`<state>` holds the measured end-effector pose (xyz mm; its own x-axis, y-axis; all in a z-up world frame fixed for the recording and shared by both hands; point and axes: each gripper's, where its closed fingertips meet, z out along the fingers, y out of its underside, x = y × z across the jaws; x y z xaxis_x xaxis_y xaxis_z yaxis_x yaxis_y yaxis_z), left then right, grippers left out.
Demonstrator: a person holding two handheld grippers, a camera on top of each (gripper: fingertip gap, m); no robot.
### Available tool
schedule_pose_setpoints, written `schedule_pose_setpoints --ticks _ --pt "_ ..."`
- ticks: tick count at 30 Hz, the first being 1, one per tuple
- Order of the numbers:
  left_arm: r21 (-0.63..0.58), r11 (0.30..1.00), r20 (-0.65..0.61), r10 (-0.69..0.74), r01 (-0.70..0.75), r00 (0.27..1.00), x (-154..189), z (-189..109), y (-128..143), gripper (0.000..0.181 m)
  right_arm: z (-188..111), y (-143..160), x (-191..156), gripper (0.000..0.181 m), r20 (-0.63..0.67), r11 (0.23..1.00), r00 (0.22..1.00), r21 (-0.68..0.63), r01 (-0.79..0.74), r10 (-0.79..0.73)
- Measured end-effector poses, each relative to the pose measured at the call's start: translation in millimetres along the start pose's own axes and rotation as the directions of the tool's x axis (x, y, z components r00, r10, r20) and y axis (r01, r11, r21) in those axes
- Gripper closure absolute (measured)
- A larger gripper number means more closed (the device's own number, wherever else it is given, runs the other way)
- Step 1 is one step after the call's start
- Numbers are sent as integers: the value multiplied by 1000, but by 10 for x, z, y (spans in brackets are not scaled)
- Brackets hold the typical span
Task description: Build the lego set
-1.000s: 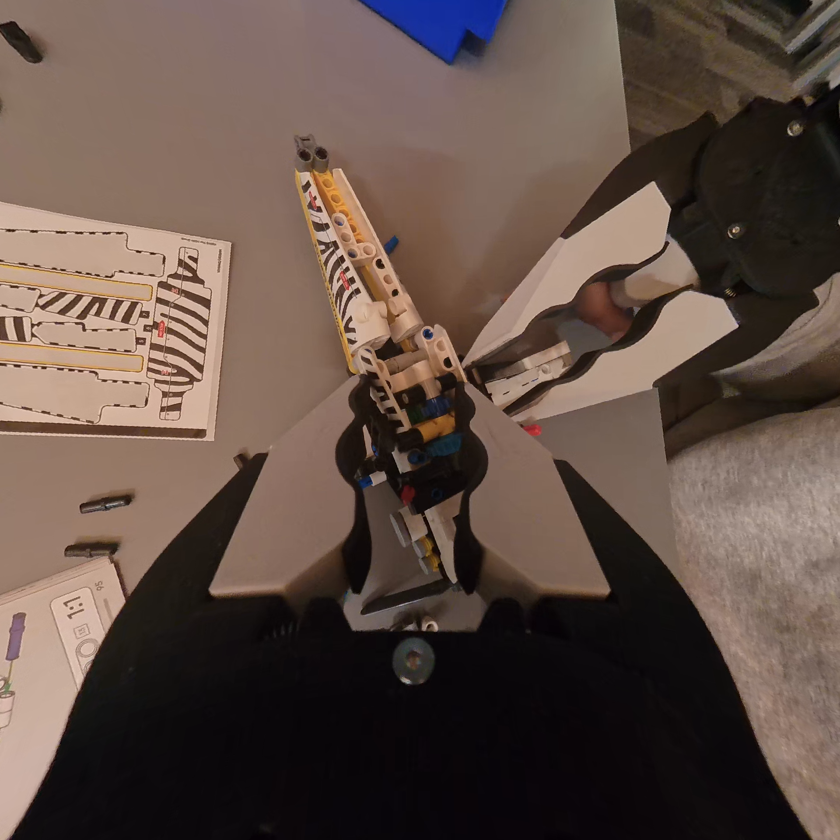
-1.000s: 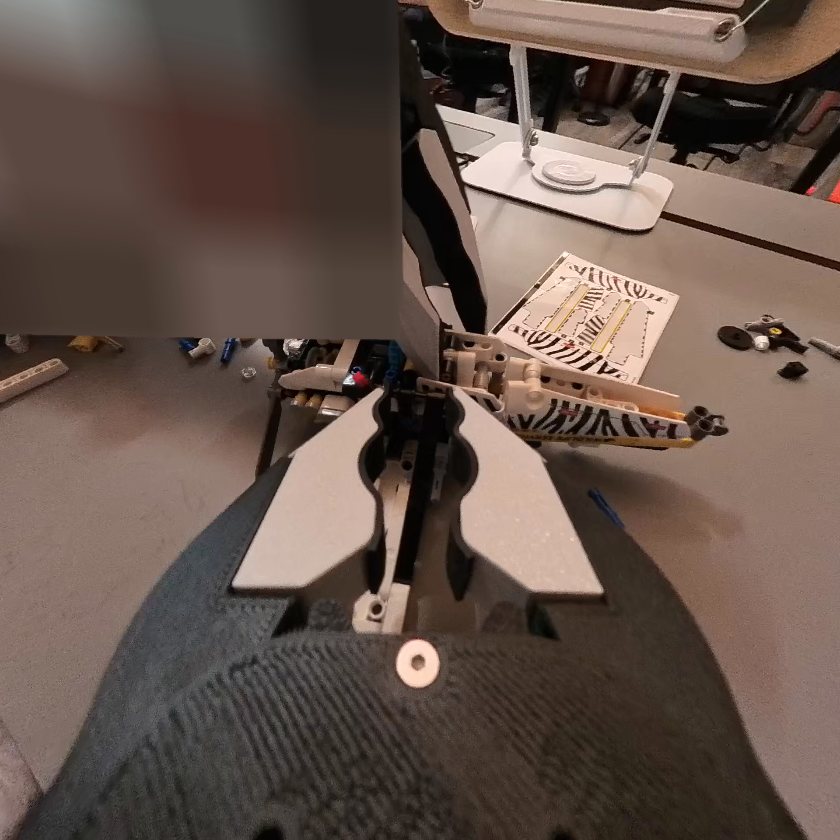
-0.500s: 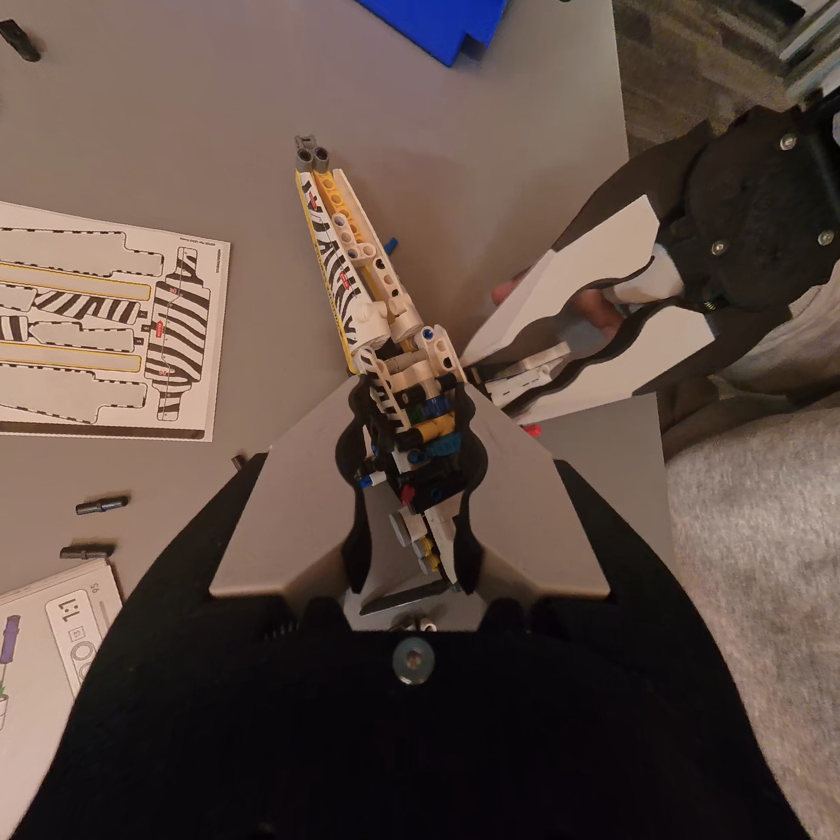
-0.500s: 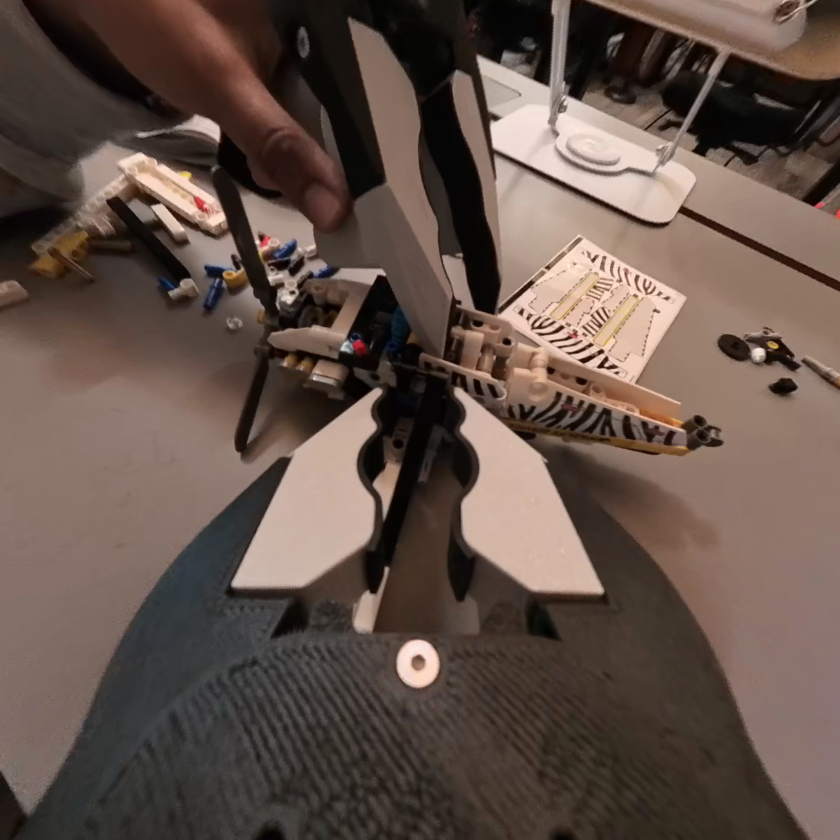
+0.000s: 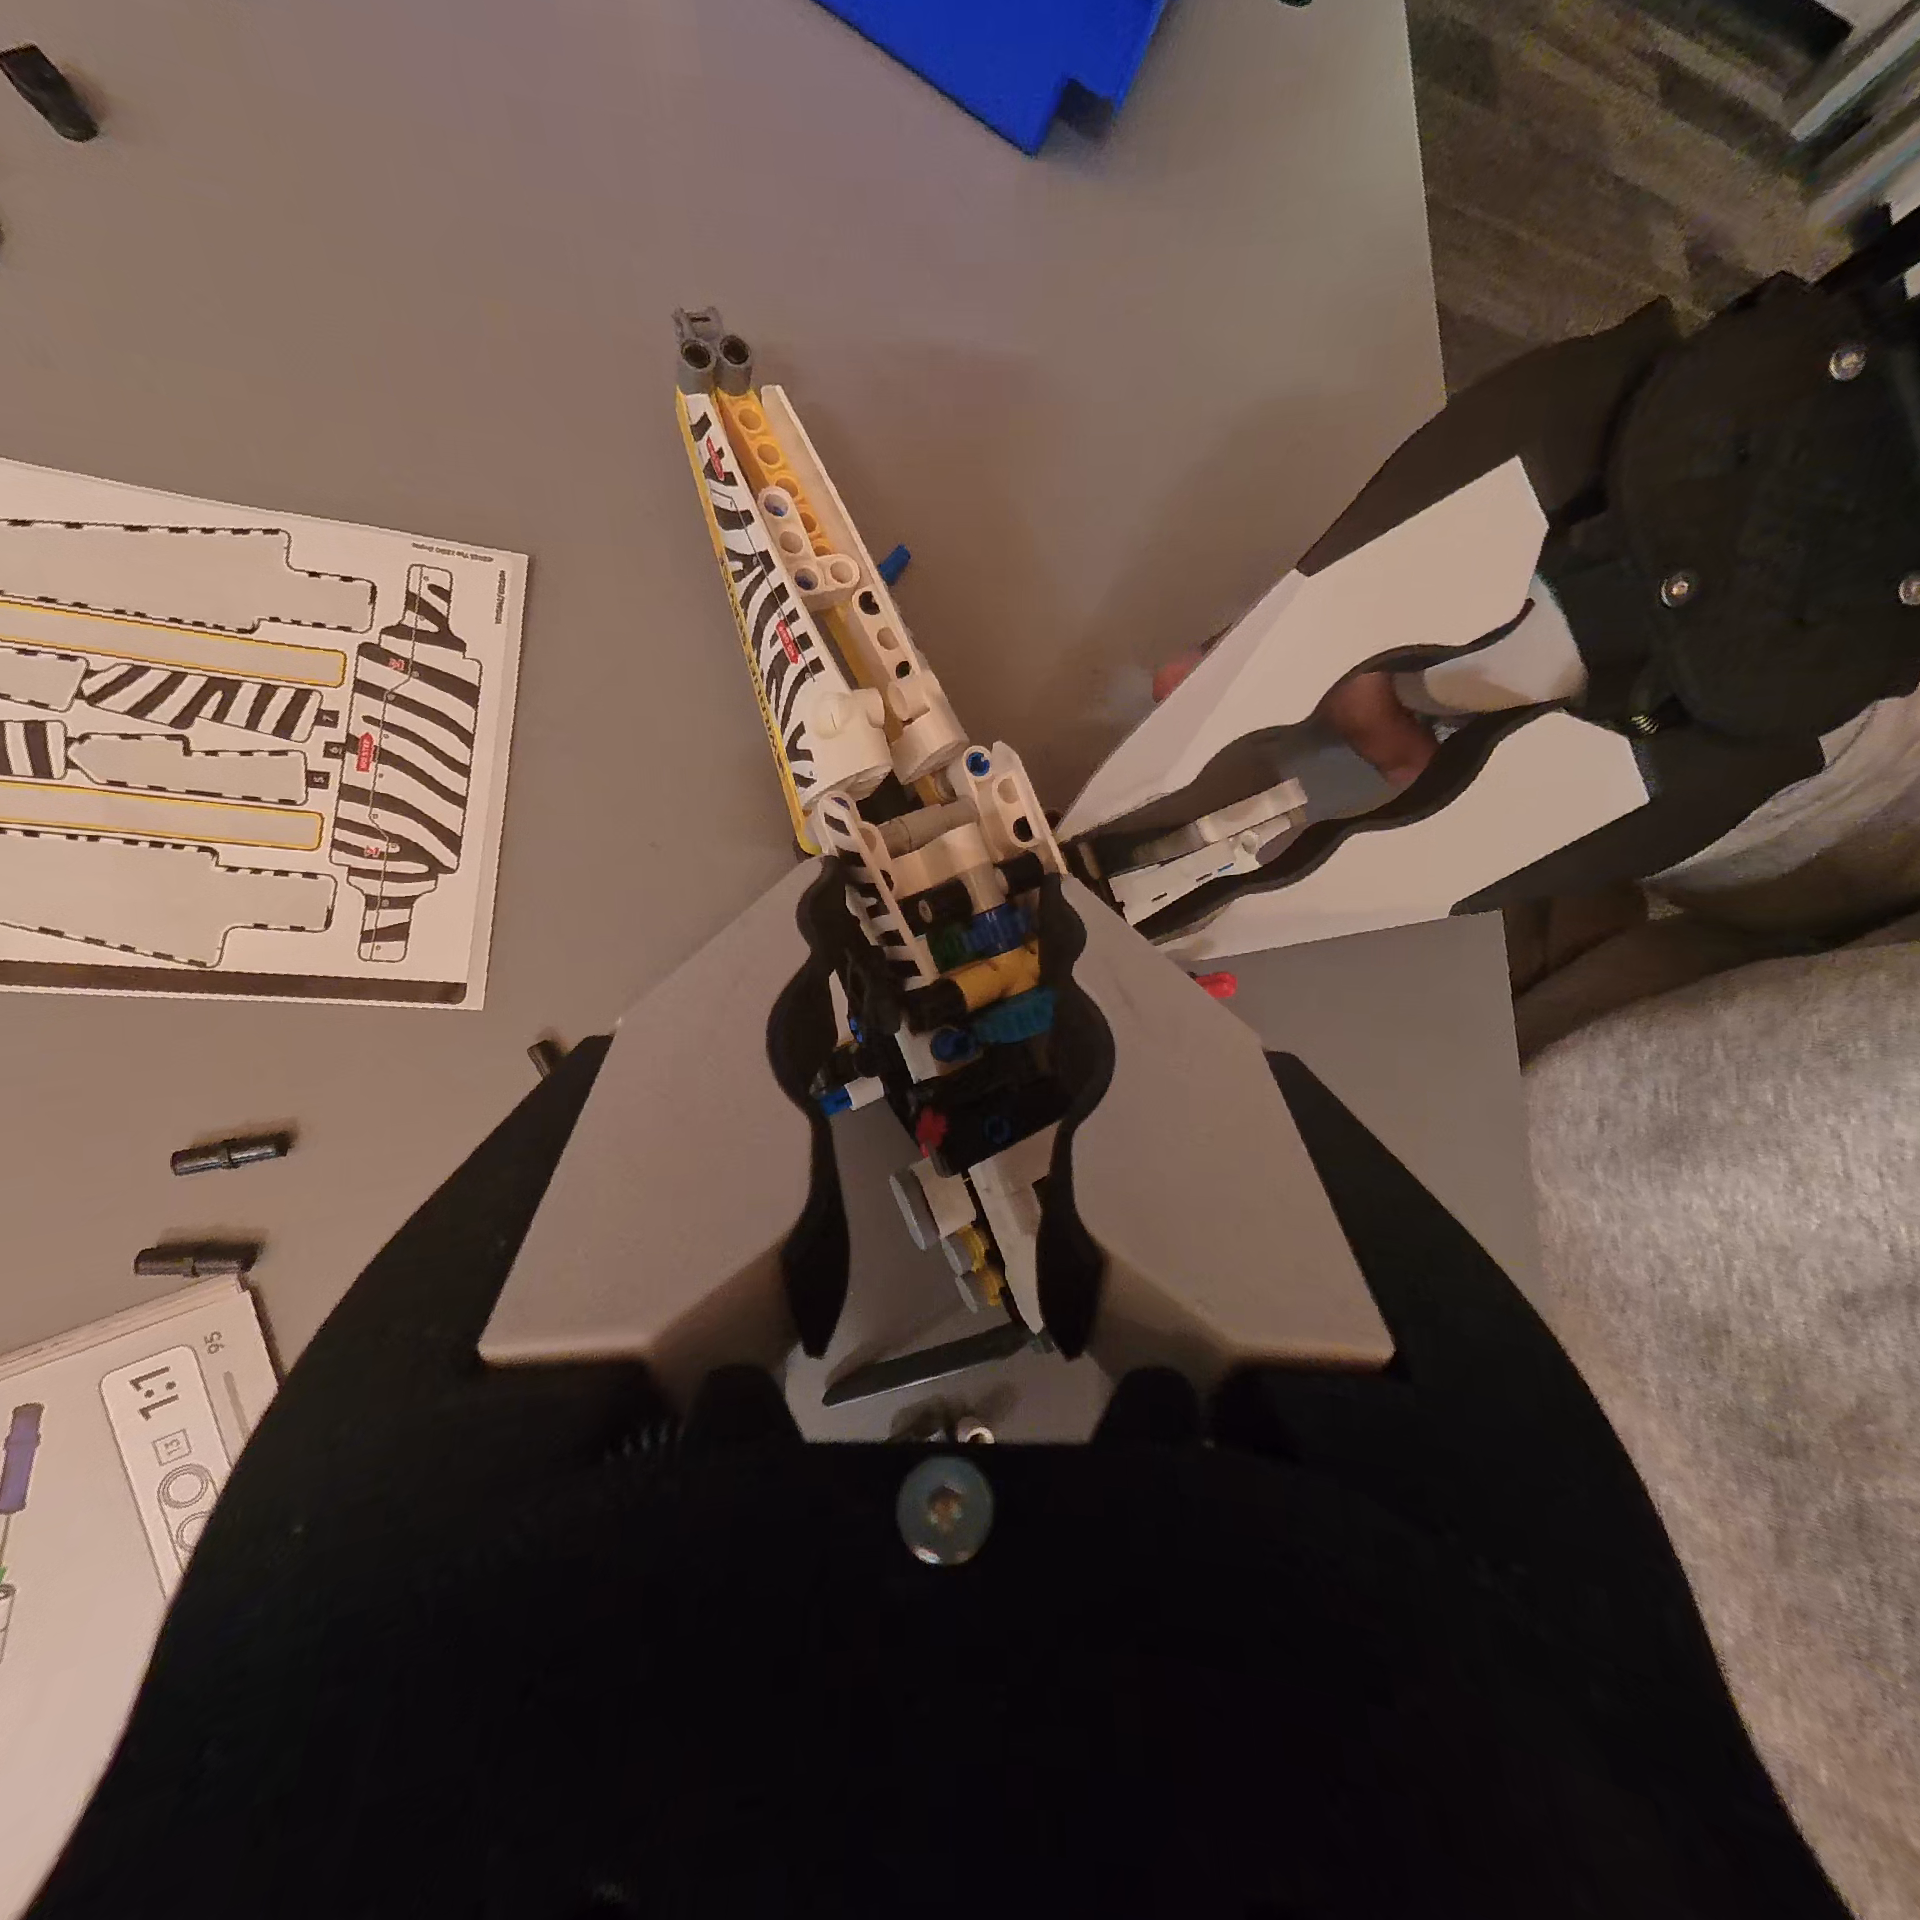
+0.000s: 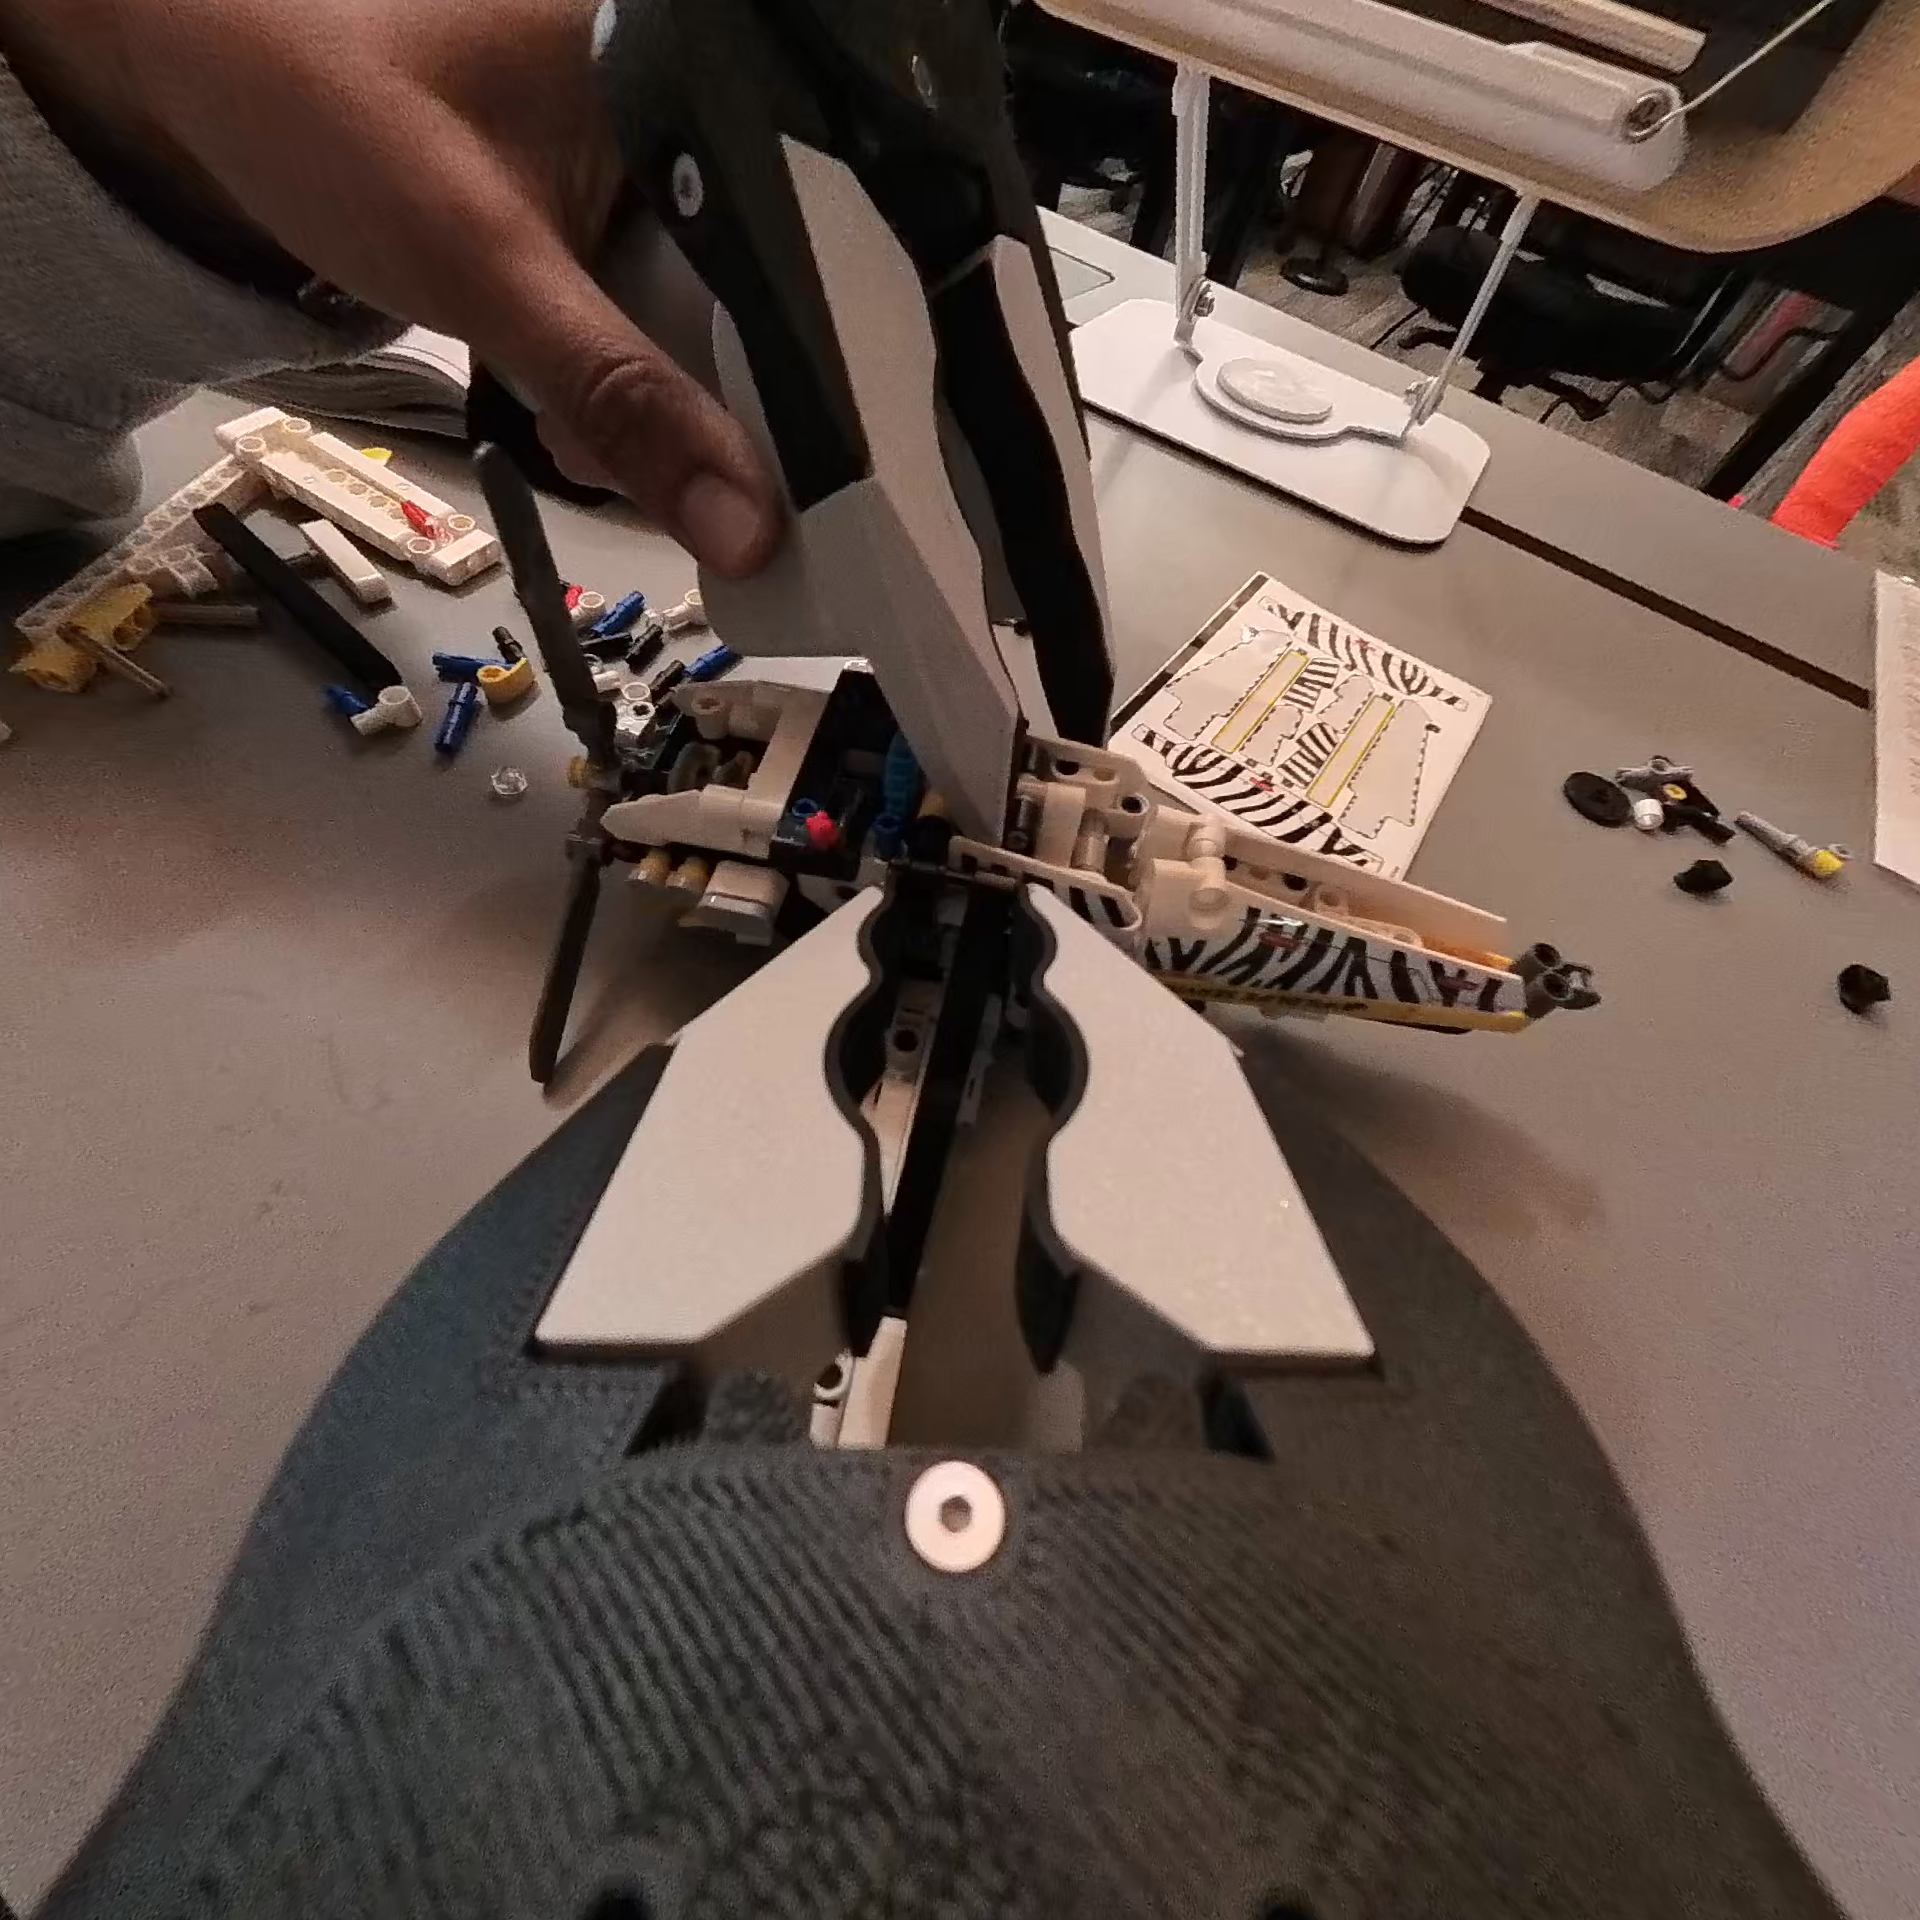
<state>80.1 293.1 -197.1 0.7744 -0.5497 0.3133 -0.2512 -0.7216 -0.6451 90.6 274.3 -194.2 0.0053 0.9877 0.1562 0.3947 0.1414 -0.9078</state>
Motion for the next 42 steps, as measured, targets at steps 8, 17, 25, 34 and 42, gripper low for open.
schedule_pose_setpoints --ticks 8,17,25,34,42 --pt "7 1000 1 -2 2 1000 -2 3 -9 146 1 2 -1 163 -10 999 999 -12 30 -31" --pt "9 1000 6 1 -1 1000 -1 6 -13 146 7 3 -20 166 -29 995 995 -15 94 -95" --pt "8 1000 4 0 0 1000 -3 5 -11 146 12 5 -20 167 -2 996 996 -21 90 -91" --pt "8 1000 -6 -2 2 1000 6 10 -9 146 6 7 -21 166 -3 994 994 -14 112 -112" --pt "1 1000 0 6 -6 1000 11 16 -1 145 -410 -122 304 153 82 988 989 79 -133 127"
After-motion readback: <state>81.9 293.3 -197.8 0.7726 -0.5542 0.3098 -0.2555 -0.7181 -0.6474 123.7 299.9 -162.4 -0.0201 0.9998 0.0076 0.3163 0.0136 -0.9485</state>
